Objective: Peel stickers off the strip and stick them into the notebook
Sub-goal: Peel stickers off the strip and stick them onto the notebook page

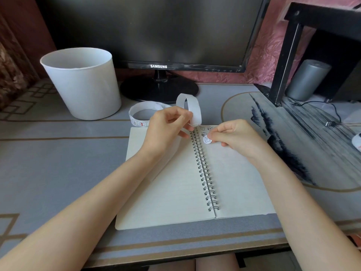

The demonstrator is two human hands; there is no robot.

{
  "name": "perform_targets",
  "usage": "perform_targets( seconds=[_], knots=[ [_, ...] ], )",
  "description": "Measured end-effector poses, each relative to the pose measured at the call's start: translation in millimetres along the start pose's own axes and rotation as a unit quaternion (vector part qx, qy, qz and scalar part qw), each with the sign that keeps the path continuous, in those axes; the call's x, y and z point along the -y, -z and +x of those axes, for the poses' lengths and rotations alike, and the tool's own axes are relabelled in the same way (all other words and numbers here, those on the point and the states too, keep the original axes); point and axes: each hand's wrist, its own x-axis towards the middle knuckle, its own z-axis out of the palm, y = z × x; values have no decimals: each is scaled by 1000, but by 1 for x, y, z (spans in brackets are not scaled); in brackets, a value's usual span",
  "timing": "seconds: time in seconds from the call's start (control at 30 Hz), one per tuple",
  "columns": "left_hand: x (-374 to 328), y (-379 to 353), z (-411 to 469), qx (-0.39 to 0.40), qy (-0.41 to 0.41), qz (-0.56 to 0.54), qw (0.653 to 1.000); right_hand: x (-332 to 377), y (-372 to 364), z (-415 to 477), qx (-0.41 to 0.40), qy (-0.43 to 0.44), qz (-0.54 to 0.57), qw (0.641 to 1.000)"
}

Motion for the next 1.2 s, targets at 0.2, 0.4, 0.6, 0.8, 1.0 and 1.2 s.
perform_targets(
  seconds=[0.2,0.4,0.6,0.8,1.0,1.2],
  knots=[
    [1,0,0,-1,2,1,1000,-2,-2,2,-2,1,-14,1000],
    [1,1,1,3,2,1,1000,-4,-3,4,-4,6,-18,1000],
    [2,0,1,2,2,3,1000,-4,-4,4,-12,15,-29,999],
    [2,0,1,-1,3,2,1000,-3,-6,2,-25,16,-50,998],
    [2,0,1,2,4,4,1000,-2,-8,1,-42,25,-79,996],
    [2,0,0,5,-2,13,1000,0,-9,-1,-52,29,-94,994]
  ],
)
